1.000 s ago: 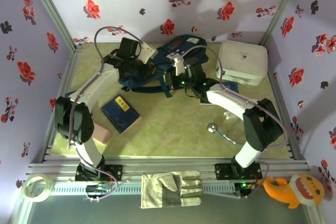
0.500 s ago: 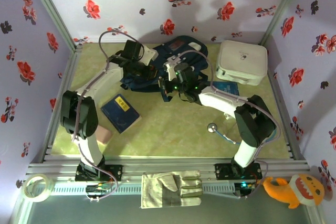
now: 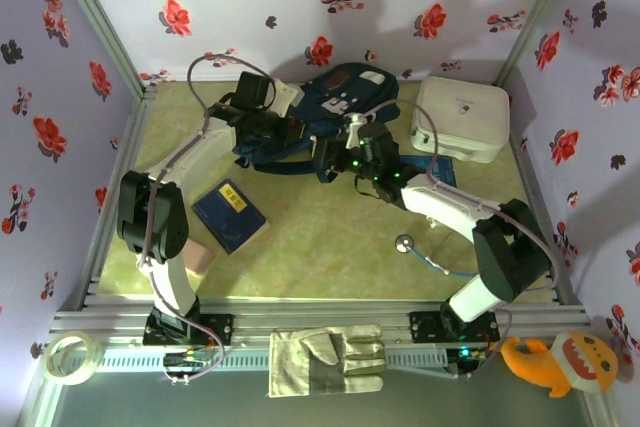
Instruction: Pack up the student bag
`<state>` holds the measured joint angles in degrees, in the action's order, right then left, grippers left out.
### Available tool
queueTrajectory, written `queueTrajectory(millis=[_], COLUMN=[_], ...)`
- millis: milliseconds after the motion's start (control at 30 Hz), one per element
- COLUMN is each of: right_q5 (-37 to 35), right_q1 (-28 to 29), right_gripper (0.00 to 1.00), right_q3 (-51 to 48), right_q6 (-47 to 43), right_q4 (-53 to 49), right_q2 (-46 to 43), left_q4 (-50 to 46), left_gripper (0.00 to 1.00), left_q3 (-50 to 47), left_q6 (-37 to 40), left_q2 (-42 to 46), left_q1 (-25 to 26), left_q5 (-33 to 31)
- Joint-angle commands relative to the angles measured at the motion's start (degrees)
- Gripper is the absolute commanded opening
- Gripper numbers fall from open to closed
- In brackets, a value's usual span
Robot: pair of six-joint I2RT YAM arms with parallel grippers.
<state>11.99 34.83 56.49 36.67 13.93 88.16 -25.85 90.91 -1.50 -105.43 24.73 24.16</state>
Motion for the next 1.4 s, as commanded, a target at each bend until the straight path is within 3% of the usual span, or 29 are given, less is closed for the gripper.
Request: queueTrajectory(millis=[0,100,267,500,833,933,1067,1233,1367], right_q5=[-1.43,-2.31,0.27,0.71,-5.79,-6.69,-6.31,-5.67,-5.13], right_q1=[-2.1,-4.4,-7.31,-7.41,-7.25,-7.27,-7.15,-6.97,-6.72], right_gripper=[0.62,0.71,0.75,0.75,0.68,0.61,0.45,0.37,0.15], right_q3=[-2.06,-3.57,-0.59,9.08,11.82,11.78,14.27,16.17,15.79], right_q6=[15.29,25.07,34.99,36.48,39.28,39.88,39.46,39.04,39.16], right_q4=[1.18,2.0,0.32,-8.22,-20.79,-18.94,-17.06,-16.16,-14.85], right_q2=[-2.43,-3.15,-0.48,5.62,8.08,8.42,10.38,12.03,12.23], left_q4=[7.59,8.42,9.14,10.42,12.16,12.49,13.23,14.35,14.1], left_gripper=[0.0,0.0,0.0,0.0,0.0,0.0,0.0,0.0,0.06], left_q3=[-0.16,-1.05,-3.2,-7.91,-11.44,-11.79,-12.82,-16.03,-17.89], left_q6=[-1.83,-1.89,-0.98,1.42,2.12,2.03,1.44,1.05,0.46], left_q2=[1.8,1.94,2.76,5.21,7.43,7.51,8.32,10.78,12.87], left_q1=[-0.45,-0.46,-0.37,-0.37,-0.38,-0.26,-0.26,-0.17,-0.07], left_q5=[1.76,1.76,1.68,1.59,1.55,1.59,1.56,1.5,-0.26])
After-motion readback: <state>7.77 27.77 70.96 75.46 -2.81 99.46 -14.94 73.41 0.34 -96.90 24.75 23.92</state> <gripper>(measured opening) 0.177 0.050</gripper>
